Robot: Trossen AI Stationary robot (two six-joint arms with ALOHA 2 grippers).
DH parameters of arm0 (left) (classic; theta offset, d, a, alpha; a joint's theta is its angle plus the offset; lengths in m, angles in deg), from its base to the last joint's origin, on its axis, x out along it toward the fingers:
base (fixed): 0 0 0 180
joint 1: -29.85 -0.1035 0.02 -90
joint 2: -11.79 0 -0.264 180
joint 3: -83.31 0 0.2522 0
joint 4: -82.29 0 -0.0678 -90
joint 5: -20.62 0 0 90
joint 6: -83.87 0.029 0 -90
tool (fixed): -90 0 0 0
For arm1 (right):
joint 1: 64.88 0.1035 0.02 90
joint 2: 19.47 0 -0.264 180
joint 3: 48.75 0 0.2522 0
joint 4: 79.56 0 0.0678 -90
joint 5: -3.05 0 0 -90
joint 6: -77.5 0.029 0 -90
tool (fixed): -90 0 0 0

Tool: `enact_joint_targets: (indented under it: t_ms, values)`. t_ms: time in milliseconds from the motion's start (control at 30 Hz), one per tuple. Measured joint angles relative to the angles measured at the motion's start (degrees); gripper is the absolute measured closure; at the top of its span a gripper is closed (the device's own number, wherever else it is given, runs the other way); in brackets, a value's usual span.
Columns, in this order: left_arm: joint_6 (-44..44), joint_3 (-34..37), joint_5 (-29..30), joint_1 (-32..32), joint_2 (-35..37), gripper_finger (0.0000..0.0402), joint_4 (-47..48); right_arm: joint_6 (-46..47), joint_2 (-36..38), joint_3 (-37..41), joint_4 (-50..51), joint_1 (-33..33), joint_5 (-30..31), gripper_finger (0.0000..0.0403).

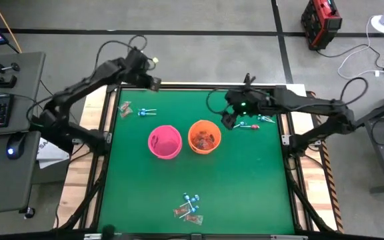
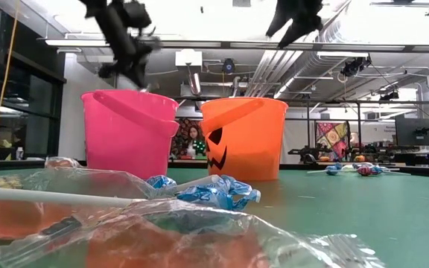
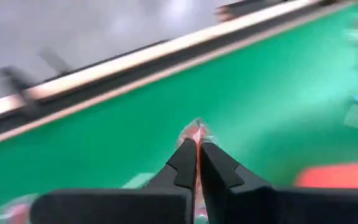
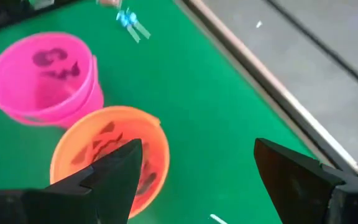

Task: Sort candy by brand, put in halloween buckets
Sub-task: Put the orange gummy into the orange bucket

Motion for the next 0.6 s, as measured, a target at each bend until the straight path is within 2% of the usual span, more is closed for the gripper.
enact_joint_targets:
  t_ms: [133,333,467,600]
  values:
    - [-7.4,0.0,0.9,13.6,2.0,0.0401,-4.2,0.2,3.3,0.0,0.1,-0.1,3.0,0.0100]
    - [-15.7,0.0,5.9,32.6,-2.7,0.0401,-15.2,1.1,6.0,0.0,0.2,-0.1,3.8,0.0100]
    - [-16.2,0.0,6.9,38.9,-7.1,0.0401,-23.9,1.6,6.3,0.0,0.2,-0.1,3.7,0.0100]
    - [-16.6,0.0,6.7,40.5,-12.7,0.0387,-27.7,2.8,6.2,0.0,0.3,-0.1,2.5,0.0100]
